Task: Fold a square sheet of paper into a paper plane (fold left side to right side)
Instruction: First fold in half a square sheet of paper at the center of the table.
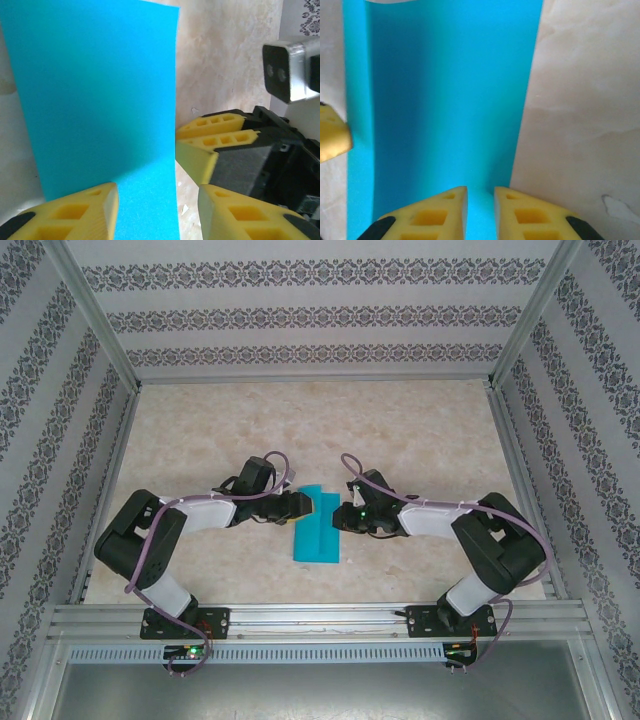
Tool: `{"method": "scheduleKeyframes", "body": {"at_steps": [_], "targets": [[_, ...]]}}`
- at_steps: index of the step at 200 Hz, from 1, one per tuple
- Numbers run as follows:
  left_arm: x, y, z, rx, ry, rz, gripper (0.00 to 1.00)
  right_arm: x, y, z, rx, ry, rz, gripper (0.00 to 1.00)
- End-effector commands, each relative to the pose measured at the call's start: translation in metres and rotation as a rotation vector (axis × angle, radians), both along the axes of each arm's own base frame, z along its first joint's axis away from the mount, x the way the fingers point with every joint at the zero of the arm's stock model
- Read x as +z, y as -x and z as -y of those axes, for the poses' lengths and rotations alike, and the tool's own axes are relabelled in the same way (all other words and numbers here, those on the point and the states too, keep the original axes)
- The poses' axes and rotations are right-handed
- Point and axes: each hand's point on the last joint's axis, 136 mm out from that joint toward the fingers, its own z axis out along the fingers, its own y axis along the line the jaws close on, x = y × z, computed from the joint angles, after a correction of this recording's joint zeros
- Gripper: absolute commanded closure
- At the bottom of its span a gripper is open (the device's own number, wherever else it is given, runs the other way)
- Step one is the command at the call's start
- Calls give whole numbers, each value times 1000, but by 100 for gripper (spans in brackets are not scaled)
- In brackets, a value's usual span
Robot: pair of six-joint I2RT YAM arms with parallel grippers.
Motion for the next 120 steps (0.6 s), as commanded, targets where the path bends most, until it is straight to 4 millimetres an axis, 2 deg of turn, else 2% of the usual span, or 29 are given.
{"method": "scheduleKeyframes", "body": {"at_steps": [1,31,64,89,120], "targets": [[7,-10,9,6,20,44,57,23,-5,-3,-3,-81,50,74],[7,-9,10,0,18,43,61,38,-3,-2,-8,-156,73,64],[7,-7,11,-9,20,42,68,51,1,-16,28,-266,69,58],[7,-5,11,-14,19,41,73,51,-3,-25,42,-296,57,56],[6,-3,11,-17,17,38,74,46,-11,-33,52,-312,39,56]]}}
